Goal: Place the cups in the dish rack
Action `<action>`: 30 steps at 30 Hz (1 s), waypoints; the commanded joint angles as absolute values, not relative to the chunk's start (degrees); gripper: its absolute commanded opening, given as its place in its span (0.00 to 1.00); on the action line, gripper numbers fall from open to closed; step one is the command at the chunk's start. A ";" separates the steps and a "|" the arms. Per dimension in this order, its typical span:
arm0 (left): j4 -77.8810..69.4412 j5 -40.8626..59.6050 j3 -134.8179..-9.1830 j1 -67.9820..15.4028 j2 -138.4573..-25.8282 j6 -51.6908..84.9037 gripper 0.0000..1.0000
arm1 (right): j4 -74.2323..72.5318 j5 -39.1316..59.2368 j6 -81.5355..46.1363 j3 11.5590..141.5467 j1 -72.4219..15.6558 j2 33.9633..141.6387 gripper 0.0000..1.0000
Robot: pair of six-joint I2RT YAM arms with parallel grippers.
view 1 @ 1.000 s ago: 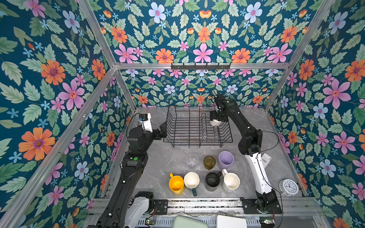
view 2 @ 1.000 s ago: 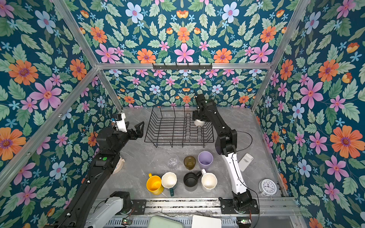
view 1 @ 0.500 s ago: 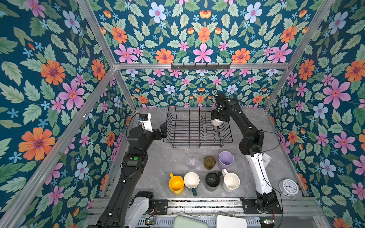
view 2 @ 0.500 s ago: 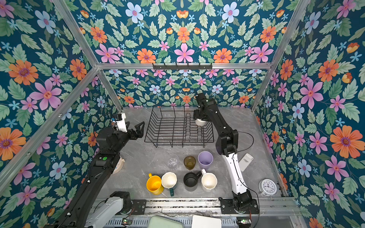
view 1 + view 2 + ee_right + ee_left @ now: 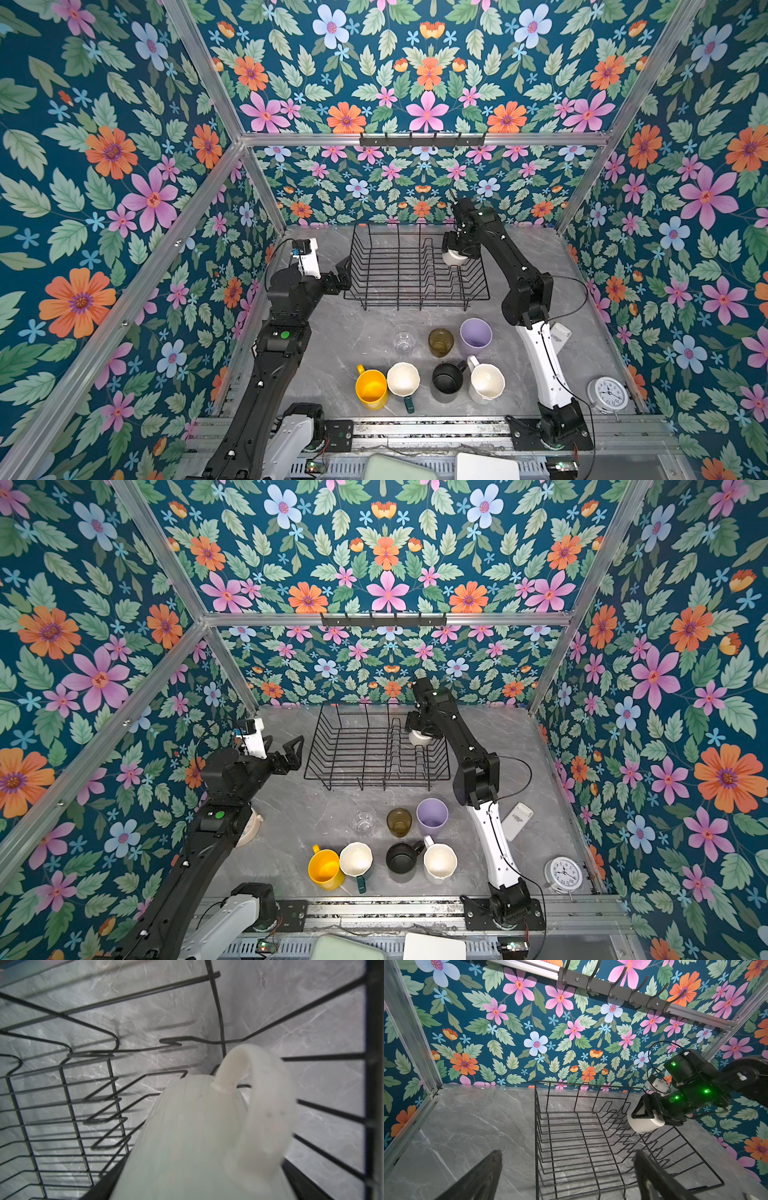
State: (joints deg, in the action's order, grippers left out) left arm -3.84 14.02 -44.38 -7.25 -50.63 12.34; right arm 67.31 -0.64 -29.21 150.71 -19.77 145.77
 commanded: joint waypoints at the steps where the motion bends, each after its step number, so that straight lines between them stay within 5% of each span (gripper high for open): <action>1: -4.66 14.26 -44.36 -7.21 -50.39 12.57 1.00 | 68.29 -1.24 -30.93 150.12 -19.74 146.48 0.31; 10: -4.66 14.50 -44.29 -7.21 -50.57 12.57 1.00 | 68.32 -0.53 -30.33 150.38 -19.73 147.26 0.70; 30: -4.75 14.57 -44.27 -7.12 -50.73 12.65 1.00 | 67.32 -0.73 -25.97 148.36 -19.70 144.43 0.86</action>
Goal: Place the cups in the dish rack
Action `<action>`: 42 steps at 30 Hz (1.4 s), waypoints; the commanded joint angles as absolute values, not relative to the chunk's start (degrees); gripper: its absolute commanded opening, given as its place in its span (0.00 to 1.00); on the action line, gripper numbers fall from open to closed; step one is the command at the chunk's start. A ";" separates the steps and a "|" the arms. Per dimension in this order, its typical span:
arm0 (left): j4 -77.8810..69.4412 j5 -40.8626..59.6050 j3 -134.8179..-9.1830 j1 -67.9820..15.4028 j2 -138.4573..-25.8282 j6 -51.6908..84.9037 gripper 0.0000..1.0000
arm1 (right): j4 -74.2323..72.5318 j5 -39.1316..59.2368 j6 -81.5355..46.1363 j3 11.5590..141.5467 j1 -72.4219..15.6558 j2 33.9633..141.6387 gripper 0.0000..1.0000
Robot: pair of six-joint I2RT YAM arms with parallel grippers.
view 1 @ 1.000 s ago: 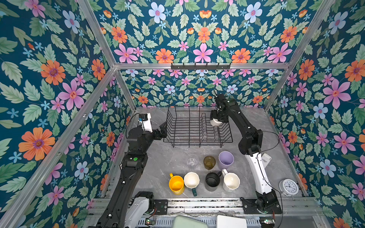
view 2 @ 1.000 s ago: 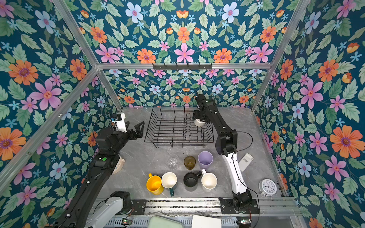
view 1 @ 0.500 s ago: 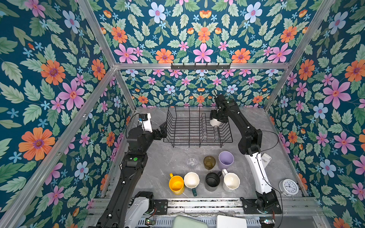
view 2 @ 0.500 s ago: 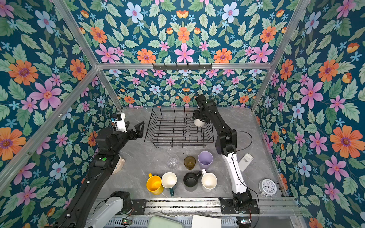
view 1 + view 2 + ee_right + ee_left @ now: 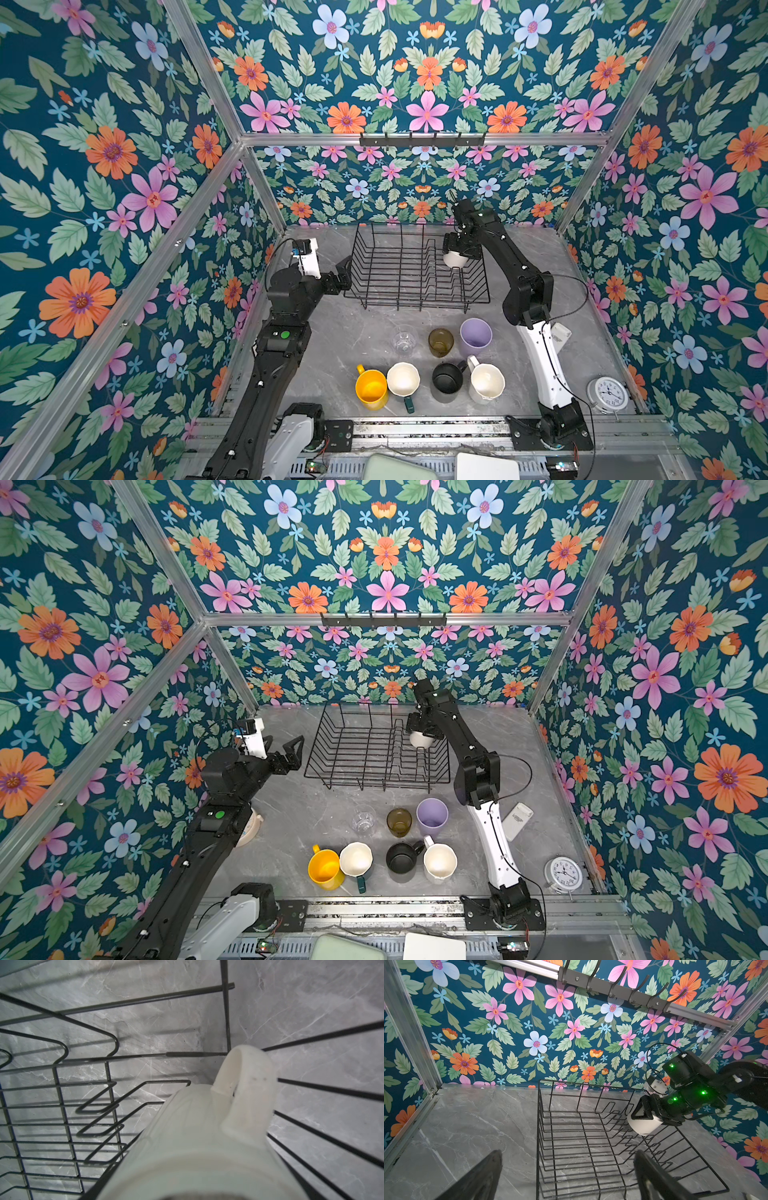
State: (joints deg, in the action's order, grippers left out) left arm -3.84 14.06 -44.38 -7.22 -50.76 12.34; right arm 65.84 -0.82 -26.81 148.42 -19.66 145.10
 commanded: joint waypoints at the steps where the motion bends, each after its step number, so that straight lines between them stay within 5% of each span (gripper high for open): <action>1: -4.75 14.52 -44.25 -7.12 -50.75 12.66 1.00 | 67.24 -0.70 -25.86 148.28 -19.72 144.41 0.86; 4: -4.75 14.50 -44.25 -7.12 -50.73 12.66 1.00 | 67.04 -0.79 -25.43 147.93 -19.87 144.23 0.99; 42: -4.92 14.59 -44.16 -6.59 -50.88 12.91 1.00 | 66.31 0.09 -11.02 147.66 -19.86 142.05 0.94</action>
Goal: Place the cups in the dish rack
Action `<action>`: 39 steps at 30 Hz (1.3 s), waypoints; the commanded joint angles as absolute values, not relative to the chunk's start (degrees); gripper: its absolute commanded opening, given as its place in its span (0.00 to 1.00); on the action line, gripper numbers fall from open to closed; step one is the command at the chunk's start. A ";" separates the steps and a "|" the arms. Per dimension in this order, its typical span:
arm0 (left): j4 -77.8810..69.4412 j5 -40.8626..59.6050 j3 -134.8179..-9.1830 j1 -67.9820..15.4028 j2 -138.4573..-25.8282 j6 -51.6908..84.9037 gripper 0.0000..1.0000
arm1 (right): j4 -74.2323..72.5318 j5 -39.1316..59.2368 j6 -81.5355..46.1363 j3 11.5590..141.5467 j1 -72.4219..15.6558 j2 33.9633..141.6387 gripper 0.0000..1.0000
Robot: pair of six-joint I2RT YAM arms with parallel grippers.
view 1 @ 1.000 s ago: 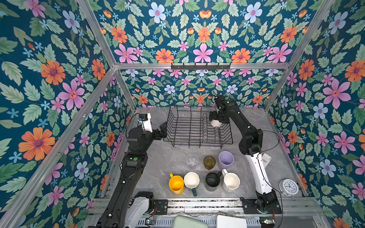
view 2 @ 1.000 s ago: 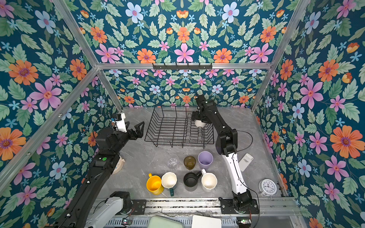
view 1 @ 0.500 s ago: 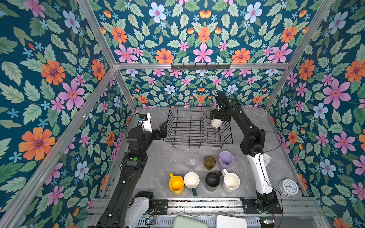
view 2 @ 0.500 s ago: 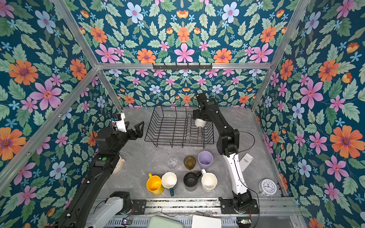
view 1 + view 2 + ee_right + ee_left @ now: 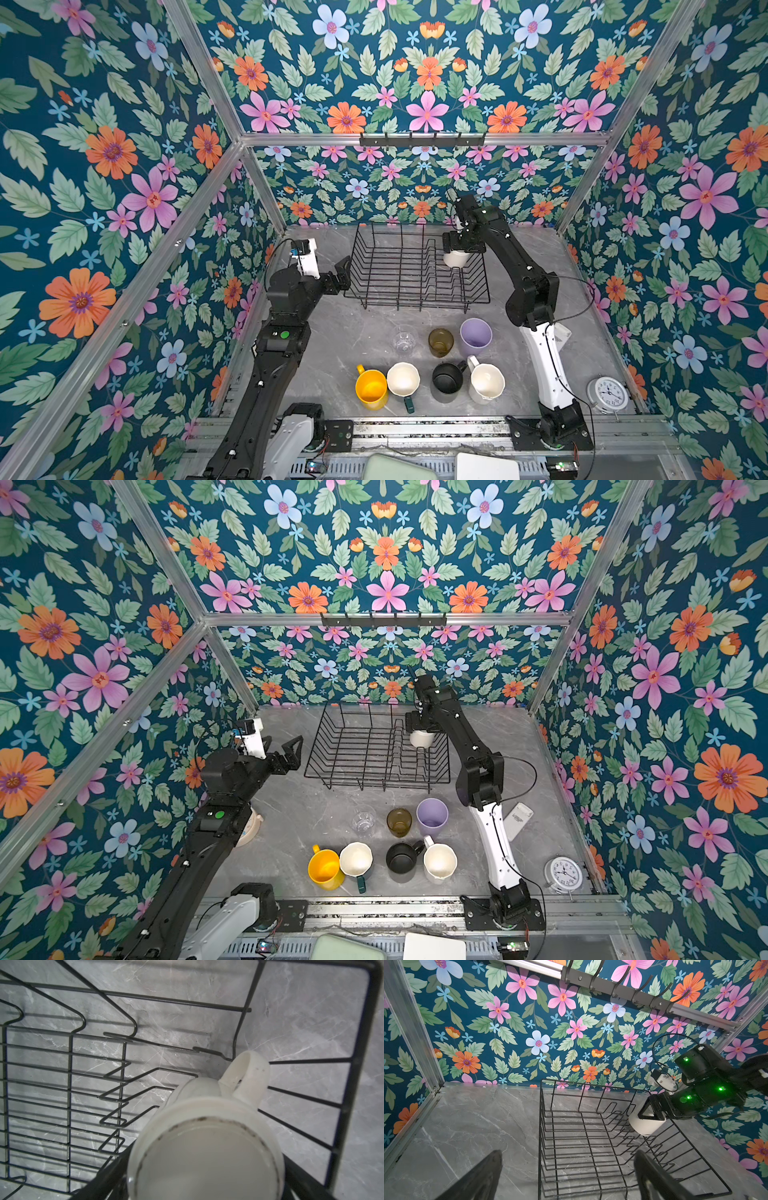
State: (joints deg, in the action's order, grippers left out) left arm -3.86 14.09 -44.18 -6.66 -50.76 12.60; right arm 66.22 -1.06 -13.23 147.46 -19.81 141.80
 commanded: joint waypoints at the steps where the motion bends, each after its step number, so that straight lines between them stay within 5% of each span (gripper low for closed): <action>1: -4.92 14.57 -44.15 -6.59 -50.90 12.92 1.00 | 66.28 0.13 -10.82 147.66 -19.92 142.20 0.94; 7: -4.92 14.59 -44.08 -6.50 -50.93 12.92 1.00 | 66.21 -0.77 -9.92 147.75 -19.89 142.52 0.87; 25: -5.10 14.79 -43.97 -6.50 -50.80 13.05 1.00 | 68.61 -5.14 -19.25 148.00 -19.87 140.62 0.48; 39: -5.27 14.86 -43.85 -6.49 -50.28 13.27 1.00 | 70.73 -5.30 -23.85 148.31 -19.78 142.81 0.45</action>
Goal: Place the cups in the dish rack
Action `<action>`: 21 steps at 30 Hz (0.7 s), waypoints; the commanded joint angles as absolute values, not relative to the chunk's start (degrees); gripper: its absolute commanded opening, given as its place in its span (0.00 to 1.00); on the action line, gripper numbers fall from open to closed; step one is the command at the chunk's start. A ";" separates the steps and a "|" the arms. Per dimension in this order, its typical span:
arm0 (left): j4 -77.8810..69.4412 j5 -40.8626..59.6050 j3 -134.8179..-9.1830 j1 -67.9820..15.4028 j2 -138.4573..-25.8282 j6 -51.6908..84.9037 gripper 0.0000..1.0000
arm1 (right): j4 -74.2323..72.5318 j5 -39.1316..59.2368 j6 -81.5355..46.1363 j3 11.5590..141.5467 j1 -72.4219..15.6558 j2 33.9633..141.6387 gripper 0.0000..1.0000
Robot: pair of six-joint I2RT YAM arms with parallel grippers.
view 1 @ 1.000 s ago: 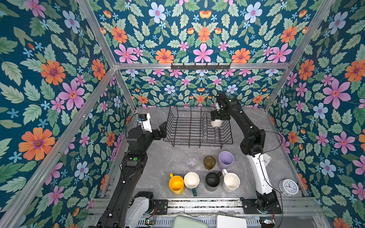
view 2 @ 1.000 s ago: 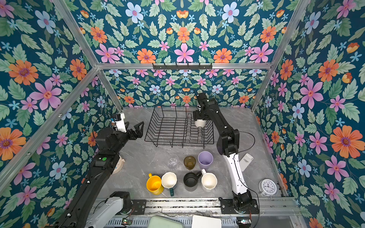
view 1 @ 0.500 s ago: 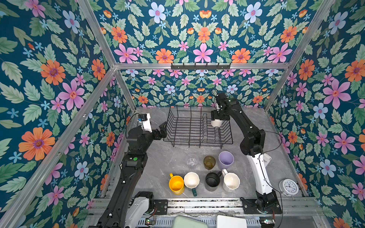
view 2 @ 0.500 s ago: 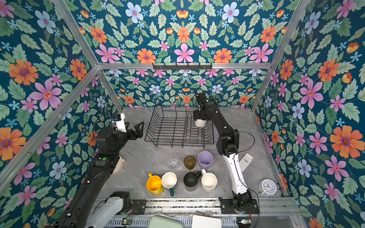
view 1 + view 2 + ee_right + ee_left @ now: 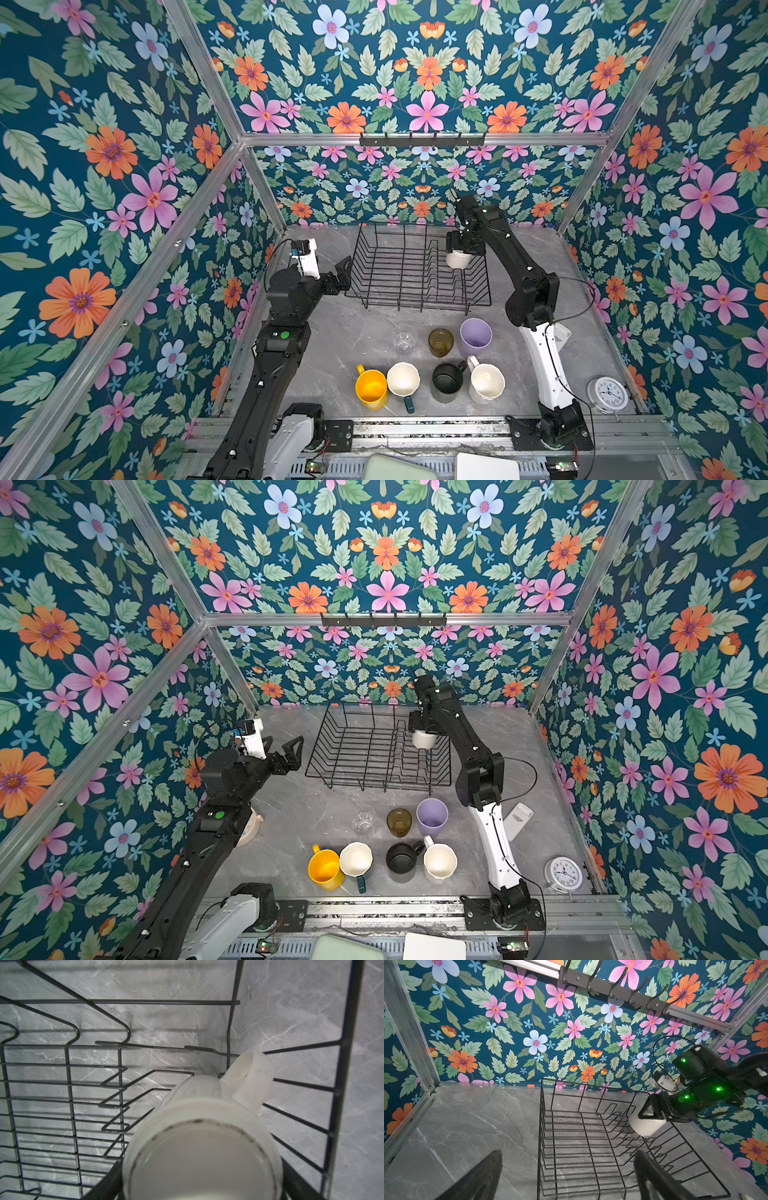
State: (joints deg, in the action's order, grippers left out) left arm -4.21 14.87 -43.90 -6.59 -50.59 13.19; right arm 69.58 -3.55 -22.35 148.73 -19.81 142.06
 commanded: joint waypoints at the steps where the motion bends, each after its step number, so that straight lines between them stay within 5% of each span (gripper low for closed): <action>1: -5.27 14.90 -43.85 -6.50 -50.27 13.27 1.00 | 70.15 -4.97 -24.06 147.83 -19.78 142.84 0.45; 5: -5.27 14.86 -43.77 -6.48 -50.35 13.26 1.00 | 69.09 -4.12 -24.53 146.94 -19.79 143.24 0.52; 13: -5.26 14.81 -43.92 -6.50 -50.38 13.16 1.00 | 68.55 -5.05 -19.84 146.87 -20.10 141.24 0.87; 21: -5.27 14.95 -43.94 -6.47 -50.60 13.19 1.00 | 69.18 -5.27 -14.39 147.65 -20.30 140.32 0.96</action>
State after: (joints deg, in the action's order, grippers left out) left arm -4.21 14.87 -43.86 -6.50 -50.50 13.19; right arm 68.25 -4.64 -17.30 147.35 -20.14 140.92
